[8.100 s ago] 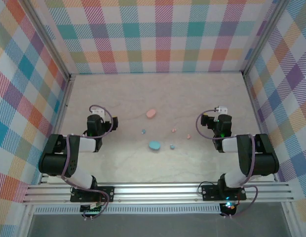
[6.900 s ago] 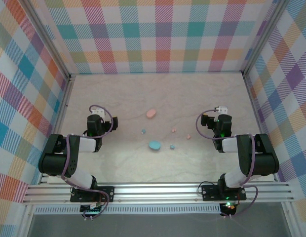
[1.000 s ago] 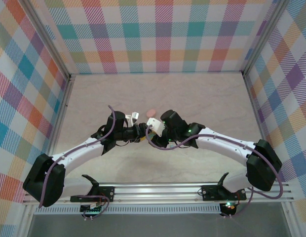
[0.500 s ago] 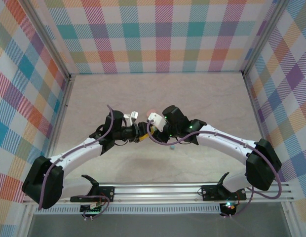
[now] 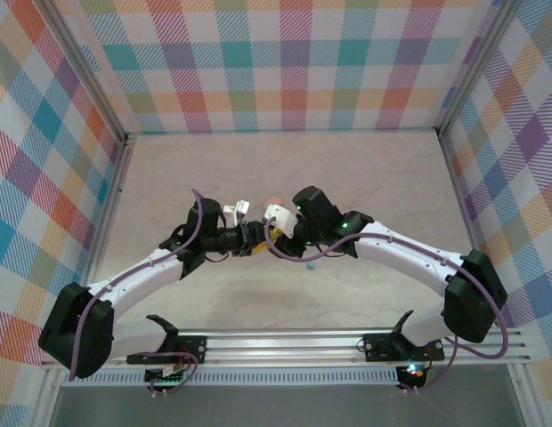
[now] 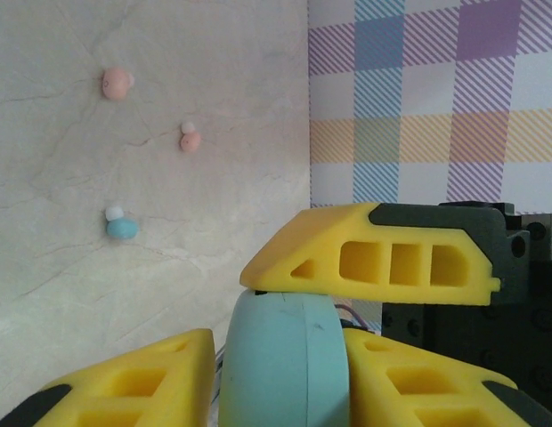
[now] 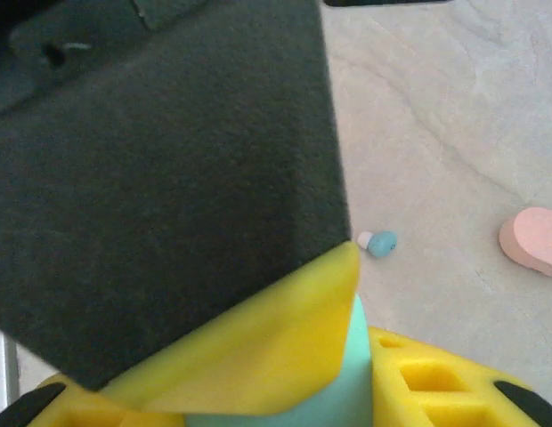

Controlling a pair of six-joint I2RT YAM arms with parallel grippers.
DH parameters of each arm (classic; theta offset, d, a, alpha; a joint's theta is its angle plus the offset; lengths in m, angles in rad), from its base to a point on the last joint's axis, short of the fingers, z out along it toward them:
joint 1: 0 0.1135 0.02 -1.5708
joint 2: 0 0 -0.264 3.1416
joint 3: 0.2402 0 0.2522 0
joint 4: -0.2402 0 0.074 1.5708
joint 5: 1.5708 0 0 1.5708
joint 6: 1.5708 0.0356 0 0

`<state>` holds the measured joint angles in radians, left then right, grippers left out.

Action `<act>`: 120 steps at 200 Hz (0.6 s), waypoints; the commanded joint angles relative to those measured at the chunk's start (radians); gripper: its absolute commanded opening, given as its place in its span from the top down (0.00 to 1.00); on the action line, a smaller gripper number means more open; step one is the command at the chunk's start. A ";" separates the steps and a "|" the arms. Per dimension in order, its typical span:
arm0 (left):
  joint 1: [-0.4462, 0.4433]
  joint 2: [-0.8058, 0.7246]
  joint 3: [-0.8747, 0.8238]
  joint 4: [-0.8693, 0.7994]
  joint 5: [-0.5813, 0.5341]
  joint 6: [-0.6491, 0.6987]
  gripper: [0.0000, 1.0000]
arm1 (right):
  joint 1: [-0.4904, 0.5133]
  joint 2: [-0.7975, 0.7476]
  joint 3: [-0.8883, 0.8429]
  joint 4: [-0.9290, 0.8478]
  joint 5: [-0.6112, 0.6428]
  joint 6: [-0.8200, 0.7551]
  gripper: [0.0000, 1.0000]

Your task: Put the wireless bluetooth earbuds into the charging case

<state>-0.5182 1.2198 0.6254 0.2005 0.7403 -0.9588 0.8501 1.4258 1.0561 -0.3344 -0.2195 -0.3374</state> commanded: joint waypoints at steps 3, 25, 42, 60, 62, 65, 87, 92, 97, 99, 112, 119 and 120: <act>0.006 0.018 0.006 0.027 0.039 -0.005 0.68 | 0.000 -0.018 0.035 -0.015 -0.084 -0.071 0.62; 0.011 -0.017 0.014 0.015 0.022 0.000 0.74 | -0.002 -0.043 0.040 -0.017 -0.036 -0.060 0.45; 0.023 -0.048 0.027 -0.001 0.001 -0.013 0.76 | -0.013 -0.086 0.022 0.012 -0.020 -0.026 0.32; 0.039 -0.084 0.047 -0.033 -0.034 -0.032 0.76 | -0.048 -0.160 -0.036 0.099 -0.060 0.046 0.28; 0.040 -0.090 0.050 -0.036 -0.039 -0.035 0.76 | -0.053 -0.170 -0.043 0.113 -0.067 0.057 0.28; 0.043 -0.096 0.052 -0.038 -0.048 -0.040 0.77 | -0.060 -0.187 -0.060 0.138 -0.079 0.075 0.28; 0.059 -0.143 0.053 -0.007 -0.106 -0.106 0.77 | -0.123 -0.300 -0.207 0.380 -0.146 0.216 0.21; 0.062 -0.152 0.050 0.009 -0.116 -0.125 0.77 | -0.131 -0.319 -0.247 0.441 -0.150 0.248 0.19; 0.063 -0.158 0.047 0.026 -0.124 -0.145 0.77 | -0.138 -0.334 -0.281 0.512 -0.153 0.284 0.18; 0.064 -0.162 0.047 0.034 -0.127 -0.153 0.77 | -0.140 -0.337 -0.292 0.536 -0.155 0.290 0.18; 0.065 -0.174 0.043 0.075 -0.141 -0.198 0.77 | -0.142 -0.342 -0.328 0.622 -0.173 0.302 0.17; 0.066 -0.178 0.045 0.091 -0.142 -0.218 0.77 | -0.143 -0.330 -0.319 0.623 -0.189 0.301 0.18; 0.066 -0.179 0.046 0.094 -0.142 -0.221 0.77 | -0.144 -0.328 -0.317 0.621 -0.192 0.301 0.17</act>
<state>-0.4633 1.0676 0.6460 0.2054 0.6392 -1.0687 0.7074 1.0805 0.7712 0.0616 -0.3252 -0.1394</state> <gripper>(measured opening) 0.290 0.825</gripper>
